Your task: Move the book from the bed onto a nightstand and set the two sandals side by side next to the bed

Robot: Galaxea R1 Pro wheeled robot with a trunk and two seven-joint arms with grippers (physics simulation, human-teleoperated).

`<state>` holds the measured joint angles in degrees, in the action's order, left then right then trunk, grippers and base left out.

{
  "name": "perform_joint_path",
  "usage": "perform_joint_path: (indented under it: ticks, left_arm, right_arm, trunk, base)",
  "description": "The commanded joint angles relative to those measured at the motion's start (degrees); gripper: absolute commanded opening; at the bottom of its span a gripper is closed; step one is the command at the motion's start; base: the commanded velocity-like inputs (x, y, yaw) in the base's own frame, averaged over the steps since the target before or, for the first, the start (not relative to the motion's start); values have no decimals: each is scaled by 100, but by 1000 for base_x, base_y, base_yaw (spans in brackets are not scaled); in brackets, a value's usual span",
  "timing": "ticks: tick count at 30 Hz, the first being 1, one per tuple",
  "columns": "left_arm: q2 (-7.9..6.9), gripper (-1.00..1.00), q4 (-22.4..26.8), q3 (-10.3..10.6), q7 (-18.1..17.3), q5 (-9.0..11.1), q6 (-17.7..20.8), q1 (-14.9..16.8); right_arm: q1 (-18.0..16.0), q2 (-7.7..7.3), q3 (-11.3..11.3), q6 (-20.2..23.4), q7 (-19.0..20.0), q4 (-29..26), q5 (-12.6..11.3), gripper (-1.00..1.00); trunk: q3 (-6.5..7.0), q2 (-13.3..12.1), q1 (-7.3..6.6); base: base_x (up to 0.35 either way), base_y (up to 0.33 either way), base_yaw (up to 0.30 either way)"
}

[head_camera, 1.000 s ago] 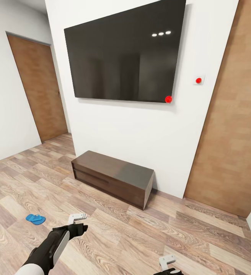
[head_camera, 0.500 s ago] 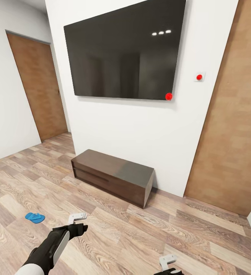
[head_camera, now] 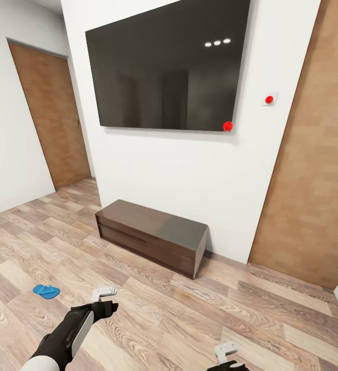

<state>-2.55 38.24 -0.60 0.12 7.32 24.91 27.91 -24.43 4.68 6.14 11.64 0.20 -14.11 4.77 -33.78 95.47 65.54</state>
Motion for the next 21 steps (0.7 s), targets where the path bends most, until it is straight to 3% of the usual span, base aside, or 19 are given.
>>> perform_joint_path:
  ticks: [1, 21]
  left_arm:
    - [0, 100, 19, -5, 0, 51, 35, 0]
    - [0, 100, 252, 6, -34, 51, 112, -28]
  right_arm:
    - [-10, -1, 19, 47, 1, -13, 50, 100]
    - [-299, 27, 2, 205, -133, -17, -2, 100]
  trunk:
    - [-24, 44, 22]
    - [-383, 847, 461]
  base:
    - [0, 0, 0]
    - [0, 0, 0]
